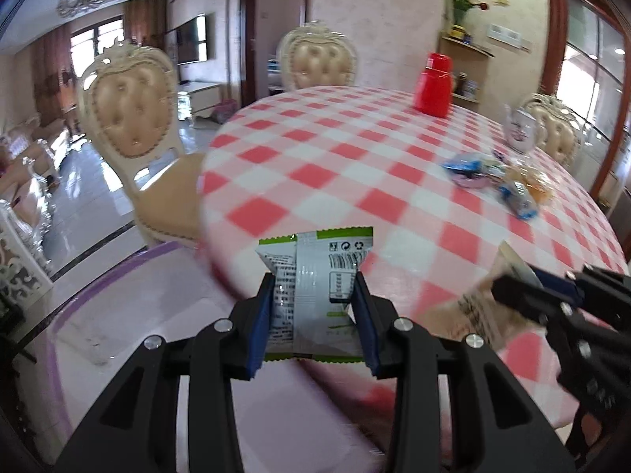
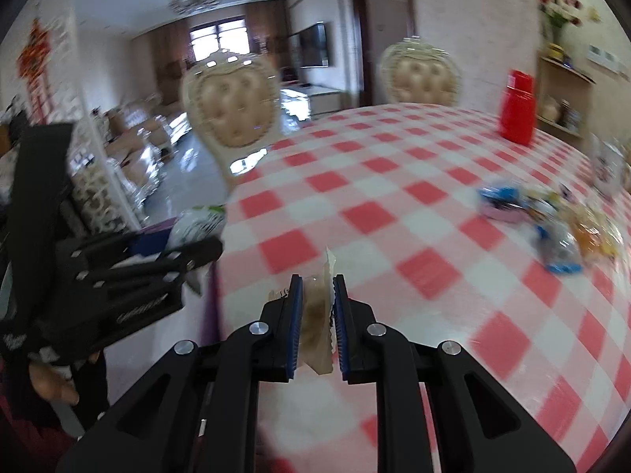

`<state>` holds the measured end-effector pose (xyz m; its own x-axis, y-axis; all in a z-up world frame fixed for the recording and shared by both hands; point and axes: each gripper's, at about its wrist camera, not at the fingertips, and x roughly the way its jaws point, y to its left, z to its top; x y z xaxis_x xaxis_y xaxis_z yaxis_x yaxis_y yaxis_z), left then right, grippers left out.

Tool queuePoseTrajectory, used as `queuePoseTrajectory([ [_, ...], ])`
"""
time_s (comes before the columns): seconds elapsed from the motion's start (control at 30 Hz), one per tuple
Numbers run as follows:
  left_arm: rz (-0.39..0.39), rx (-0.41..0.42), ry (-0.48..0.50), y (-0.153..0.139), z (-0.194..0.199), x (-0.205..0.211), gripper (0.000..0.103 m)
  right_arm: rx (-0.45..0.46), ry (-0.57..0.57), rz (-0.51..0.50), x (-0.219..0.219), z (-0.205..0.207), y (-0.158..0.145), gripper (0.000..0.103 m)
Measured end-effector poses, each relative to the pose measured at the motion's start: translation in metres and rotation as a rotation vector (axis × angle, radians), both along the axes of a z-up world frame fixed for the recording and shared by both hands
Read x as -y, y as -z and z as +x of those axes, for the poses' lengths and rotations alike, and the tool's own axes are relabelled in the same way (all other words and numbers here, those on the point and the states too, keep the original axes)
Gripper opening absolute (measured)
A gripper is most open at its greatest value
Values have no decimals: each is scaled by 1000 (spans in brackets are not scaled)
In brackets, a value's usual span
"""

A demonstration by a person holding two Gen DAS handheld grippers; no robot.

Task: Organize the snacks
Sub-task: 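Carry both held packets off the table toward the clear purple-rimmed box, then open both grippers to drop the packets into the clear box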

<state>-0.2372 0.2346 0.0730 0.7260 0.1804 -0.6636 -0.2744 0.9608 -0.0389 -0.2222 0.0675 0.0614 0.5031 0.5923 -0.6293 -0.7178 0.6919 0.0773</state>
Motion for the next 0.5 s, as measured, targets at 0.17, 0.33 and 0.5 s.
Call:
queuePoseTrajectory([
  [0.17,-5,-12,-85,4,-6,-36,39,-41,-115,4,-37,-18,4,16],
  [0.33,8,-47,-166,5,-17,-70,39,-52,-235,-26,-78,-43,13,17],
  [0.5,3,-91,-233,6,-26,-97,69,-69,-345,-26,-102,-62,24,29],
])
